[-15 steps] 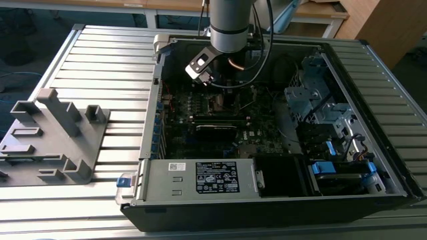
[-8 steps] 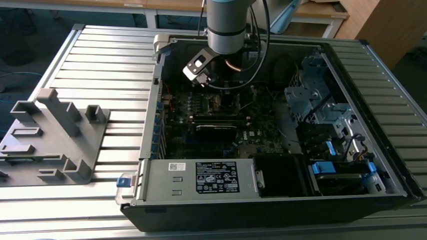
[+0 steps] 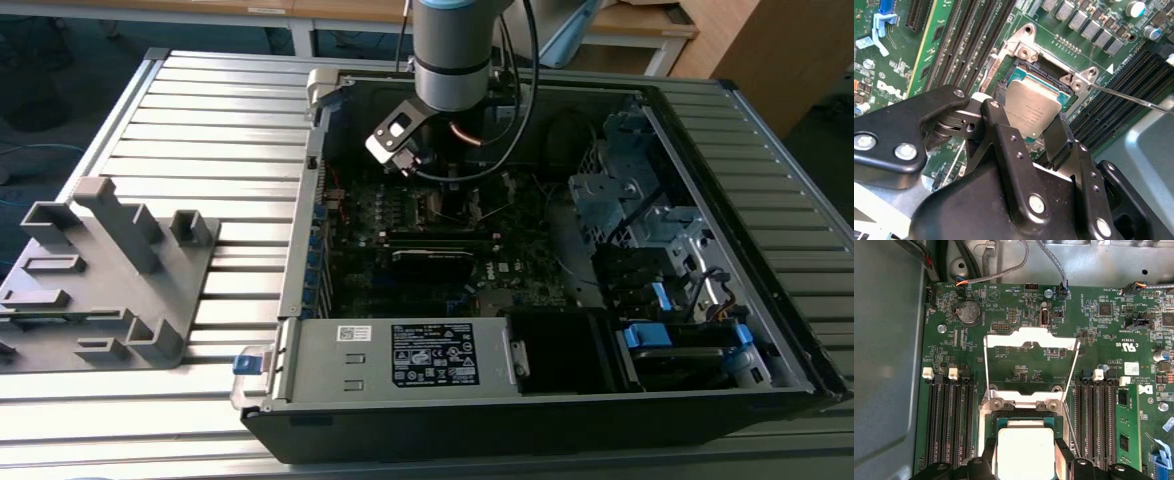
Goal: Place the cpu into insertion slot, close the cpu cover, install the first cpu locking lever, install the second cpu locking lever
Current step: 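Place the cpu into insertion slot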
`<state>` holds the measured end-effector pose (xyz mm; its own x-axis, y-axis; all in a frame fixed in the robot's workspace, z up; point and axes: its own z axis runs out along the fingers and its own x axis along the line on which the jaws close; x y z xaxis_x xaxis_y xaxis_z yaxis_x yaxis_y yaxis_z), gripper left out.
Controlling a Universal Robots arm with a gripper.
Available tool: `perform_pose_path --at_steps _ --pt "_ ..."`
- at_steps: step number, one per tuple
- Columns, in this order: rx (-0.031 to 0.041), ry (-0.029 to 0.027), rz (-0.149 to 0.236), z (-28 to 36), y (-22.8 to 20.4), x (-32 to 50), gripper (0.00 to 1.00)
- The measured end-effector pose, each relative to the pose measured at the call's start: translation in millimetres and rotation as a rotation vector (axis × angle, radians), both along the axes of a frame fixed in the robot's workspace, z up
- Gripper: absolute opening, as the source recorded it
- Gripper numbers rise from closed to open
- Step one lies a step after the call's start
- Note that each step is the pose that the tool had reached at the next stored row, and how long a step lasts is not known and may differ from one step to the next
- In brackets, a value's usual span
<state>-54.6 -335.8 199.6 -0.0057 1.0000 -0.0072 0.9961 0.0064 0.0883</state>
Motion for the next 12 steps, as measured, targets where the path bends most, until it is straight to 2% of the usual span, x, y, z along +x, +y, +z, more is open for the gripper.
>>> perform_pose_path --at_steps 12 --pt "0.0 0.0 0.0 -2.1 1.6 -0.6 0.54"
